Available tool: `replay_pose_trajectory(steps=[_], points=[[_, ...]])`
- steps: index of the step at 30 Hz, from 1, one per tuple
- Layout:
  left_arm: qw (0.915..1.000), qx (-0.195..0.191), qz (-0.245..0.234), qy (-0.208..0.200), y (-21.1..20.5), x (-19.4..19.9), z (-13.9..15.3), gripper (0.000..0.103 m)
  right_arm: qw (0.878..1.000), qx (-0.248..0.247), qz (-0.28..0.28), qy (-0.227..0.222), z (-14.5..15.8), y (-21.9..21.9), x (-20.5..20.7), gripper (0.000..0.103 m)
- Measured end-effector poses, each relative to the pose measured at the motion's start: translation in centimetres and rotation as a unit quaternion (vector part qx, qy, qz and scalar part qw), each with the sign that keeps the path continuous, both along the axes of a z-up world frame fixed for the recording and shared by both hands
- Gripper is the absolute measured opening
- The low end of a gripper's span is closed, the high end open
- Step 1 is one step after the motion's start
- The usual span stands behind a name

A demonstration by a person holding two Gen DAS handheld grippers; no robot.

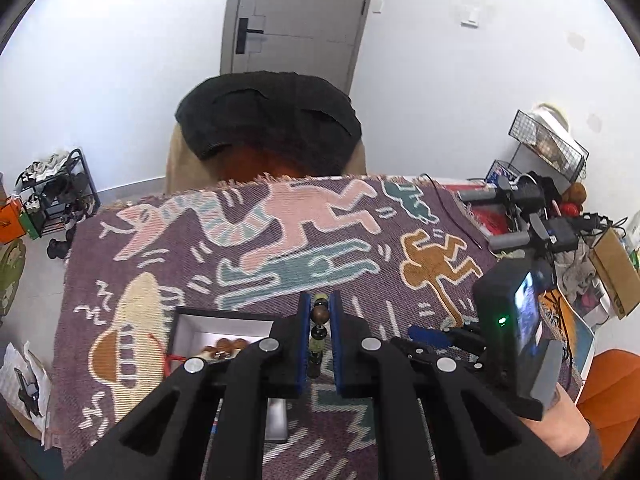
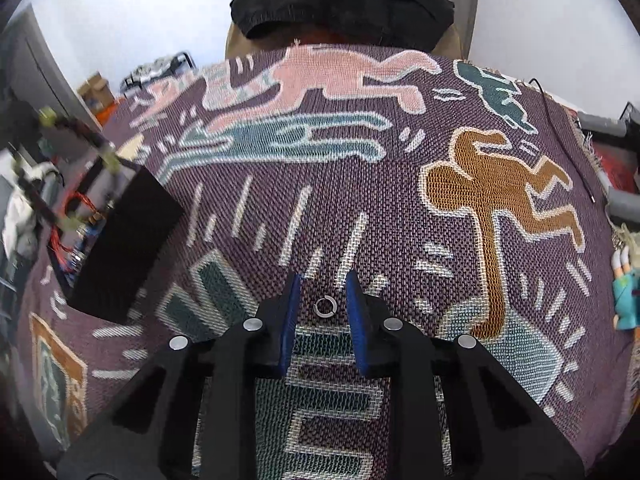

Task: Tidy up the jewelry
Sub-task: 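Carry the bead bracelet to the box with the left tool while the right grasps a small silver ring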

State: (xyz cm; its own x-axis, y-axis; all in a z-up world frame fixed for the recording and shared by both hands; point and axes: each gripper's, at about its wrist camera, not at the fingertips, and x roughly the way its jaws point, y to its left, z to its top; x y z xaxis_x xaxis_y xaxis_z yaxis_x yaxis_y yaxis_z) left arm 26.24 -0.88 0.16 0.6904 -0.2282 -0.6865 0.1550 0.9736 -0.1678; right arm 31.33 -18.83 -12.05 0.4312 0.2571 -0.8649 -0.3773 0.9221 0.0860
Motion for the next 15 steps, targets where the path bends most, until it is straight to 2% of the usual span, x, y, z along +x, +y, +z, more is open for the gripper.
replay_pose_trajectory(steps=[5,6,11,15], points=[[0.9999,-0.004,0.011,-0.008,1.7,-0.4,0.7,0.008,0.999,-0.031,0.010,0.007,-1.1,0.5,0.0,0.023],[0.9999,-0.005,0.014,-0.009,2.0,-0.5,0.9,0.008,0.999,-0.031,0.009,0.009,-1.2,0.5,0.1,0.013],[0.9996,-0.003,0.024,-0.014,3.4,-0.9,1.4,0.008,0.999,-0.031,0.019,0.006,-0.6,0.7,-0.2,0.014],[0.9994,0.003,0.032,-0.012,4.2,-1.1,1.2,0.008,1.000,-0.015,0.020,-0.008,1.0,1.0,-1.0,0.014]])
